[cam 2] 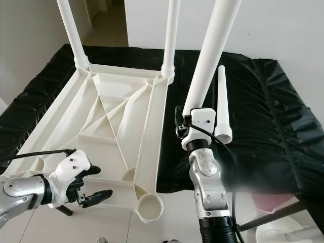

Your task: Building children table

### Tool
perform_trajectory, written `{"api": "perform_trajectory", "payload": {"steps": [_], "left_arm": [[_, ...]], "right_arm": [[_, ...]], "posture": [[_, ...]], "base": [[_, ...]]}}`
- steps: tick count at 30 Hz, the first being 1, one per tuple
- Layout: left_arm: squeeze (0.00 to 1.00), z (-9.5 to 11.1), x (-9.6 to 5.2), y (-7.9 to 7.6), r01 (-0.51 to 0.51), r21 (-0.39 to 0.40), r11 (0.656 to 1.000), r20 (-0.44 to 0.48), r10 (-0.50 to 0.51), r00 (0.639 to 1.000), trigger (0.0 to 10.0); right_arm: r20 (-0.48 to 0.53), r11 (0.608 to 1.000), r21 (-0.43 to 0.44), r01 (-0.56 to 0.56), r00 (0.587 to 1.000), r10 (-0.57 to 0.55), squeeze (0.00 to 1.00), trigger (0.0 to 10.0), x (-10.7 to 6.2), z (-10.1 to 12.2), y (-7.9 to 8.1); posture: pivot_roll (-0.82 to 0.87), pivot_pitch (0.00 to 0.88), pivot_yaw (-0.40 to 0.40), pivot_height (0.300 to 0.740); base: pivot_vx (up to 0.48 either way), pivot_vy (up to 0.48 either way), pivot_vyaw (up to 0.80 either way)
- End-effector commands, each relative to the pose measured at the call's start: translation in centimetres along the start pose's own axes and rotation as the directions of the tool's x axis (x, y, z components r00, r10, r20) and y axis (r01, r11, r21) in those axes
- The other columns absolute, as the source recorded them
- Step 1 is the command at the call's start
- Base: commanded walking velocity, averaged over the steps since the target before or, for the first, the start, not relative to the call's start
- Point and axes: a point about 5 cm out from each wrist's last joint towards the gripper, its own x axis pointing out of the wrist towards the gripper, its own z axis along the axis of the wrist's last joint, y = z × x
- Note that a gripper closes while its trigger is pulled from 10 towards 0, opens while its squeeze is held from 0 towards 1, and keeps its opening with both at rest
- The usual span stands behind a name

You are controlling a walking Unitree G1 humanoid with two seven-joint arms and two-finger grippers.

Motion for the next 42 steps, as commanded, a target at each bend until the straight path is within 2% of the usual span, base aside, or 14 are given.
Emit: {"api": "perform_trajectory", "payload": {"steps": [1, 5, 7, 11, 14, 22, 24, 29, 31, 33, 36, 37, 39, 42], "left_arm": [[0.00, -0.3, 0.3, 0.2, 0.039, 0.010, 0.999, -0.015, -0.039, 0.999, 10.0], [0.00, -0.3, 0.6, 0.8, -0.003, 0.013, 1.000, -0.011, 0.003, 1.000, 10.0], [0.00, 0.1, 1.4, 2.4, -0.113, 0.013, 0.994, 0.012, 0.113, 0.994, 10.0], [0.00, 0.6, 2.0, 3.6, -0.180, -0.015, 0.983, 0.044, 0.181, 0.983, 10.0], [0.00, 1.8, 2.7, 5.4, -0.266, -0.056, 0.962, 0.108, 0.271, 0.956, 10.0], [0.00, 2.6, 3.7, 7.3, -0.354, -0.075, 0.932, 0.122, 0.360, 0.925, 10.0], [0.00, 2.9, 4.3, 8.2, -0.405, -0.085, 0.910, 0.120, 0.413, 0.903, 10.0], [0.00, 3.2, 4.6, 9.1, -0.457, -0.112, 0.882, 0.124, 0.469, 0.875, 10.0], [0.00, 3.5, 4.6, 10.0, -0.508, -0.139, 0.850, 0.131, 0.525, 0.841, 10.0], [0.00, 3.8, 4.7, 10.4, -0.514, -0.176, 0.840, 0.144, 0.538, 0.830, 10.0], [0.00, 3.9, 4.8, 10.5, -0.511, -0.184, 0.840, 0.149, 0.538, 0.830, 10.0], [0.00, 4.9, 4.7, 10.3, -0.469, -0.241, 0.850, 0.221, 0.518, 0.826, 10.0], [0.00, 5.5, 4.7, 10.0, -0.432, -0.267, 0.862, 0.269, 0.497, 0.825, 10.0], [0.00, 6.3, 4.4, 8.3, -0.323, -0.203, 0.924, 0.369, 0.378, 0.849, 10.0]], "right_arm": [[0.016, 1.000, 0.006, -0.005, 1.000, 0.004, 0.00, 10.0, 0.1, 0.2, 0.1], [0.016, 1.000, 0.005, -0.004, 1.000, 0.004, 0.00, 10.0, 0.1, 0.2, 0.1], [0.017, 1.000, 0.005, -0.001, 1.000, 0.001, 0.00, 10.0, 0.2, 0.2, 0.0], [0.019, 1.000, 0.007, 0.001, 1.000, -0.001, 0.00, 10.0, 0.2, 0.3, 0.1], [0.020, 1.000, 0.013, -0.001, 1.000, 0.001, 0.00, 10.0, 0.3, 0.3, 0.2], [0.017, 1.000, 0.013, -0.003, 1.000, 0.003, 0.00, 10.0, 0.3, 0.3, 0.3], [0.018, 1.000, 0.016, 0.002, 1.000, -0.002, 0.00, 10.0, 0.3, 0.3, 0.2], [0.017, 1.000, 0.018, 0.011, 1.000, -0.011, 0.00, 10.0, 0.3, 0.2, 0.1], [0.017, 1.000, 0.020, 0.018, 1.000, -0.018, 0.00, 10.0, 0.2, 0.2, 0.2], [0.016, 1.000, 0.022, 0.020, 1.000, -0.020, 0.00, 10.0, 0.2, 0.2, 0.2], [0.016, 1.000, 0.023, 0.020, 1.000, -0.020, 0.00, 10.0, 0.2, 0.2, 0.2], [0.013, 1.000, 0.023, 0.021, 1.000, -0.021, 0.00, 10.0, 0.1, 0.1, 0.2], [0.012, 1.000, 0.023, 0.022, 1.000, -0.022, 0.00, 10.0, 0.0, 0.1, 0.2], [0.010, 1.000, 0.024, 0.018, 1.000, -0.018, 0.00, 10.0, 0.0, 0.0, 0.2]], "posture": [[0.03, 0.101, -0.020, 0.740], [0.03, 0.102, -0.019, 0.740], [0.03, 0.101, -0.018, 0.740], [0.02, 0.099, -0.017, 0.740], [0.03, 0.098, -0.018, 0.740], [0.02, 0.101, -0.020, 0.740], [0.02, 0.094, -0.011, 0.740], [0.01, 0.088, -0.004, 0.740], [0.01, 0.084, 0.000, 0.740], [0.00, 0.080, 0.003, 0.740], [0.00, 0.080, 0.003, 0.740], [0.00, 0.081, 0.007, 0.740], [0.00, 0.081, 0.007, 0.740], [0.01, 0.084, 0.008, 0.740]], "base": [[0.000, 0.000, 0.00], [0.000, 0.000, 0.00], [0.000, 0.000, 0.00], [0.000, 0.000, 0.00], [0.000, 0.000, 0.00], [0.000, 0.000, 0.00], [0.000, 0.000, 0.00], [0.000, 0.000, 0.00], [0.000, 0.000, 0.00], [0.000, 0.000, 0.00], [0.000, 0.000, 0.00], [0.000, 0.000, 0.00], [0.000, 0.000, 0.00], [0.000, 0.000, 0.00]]}}
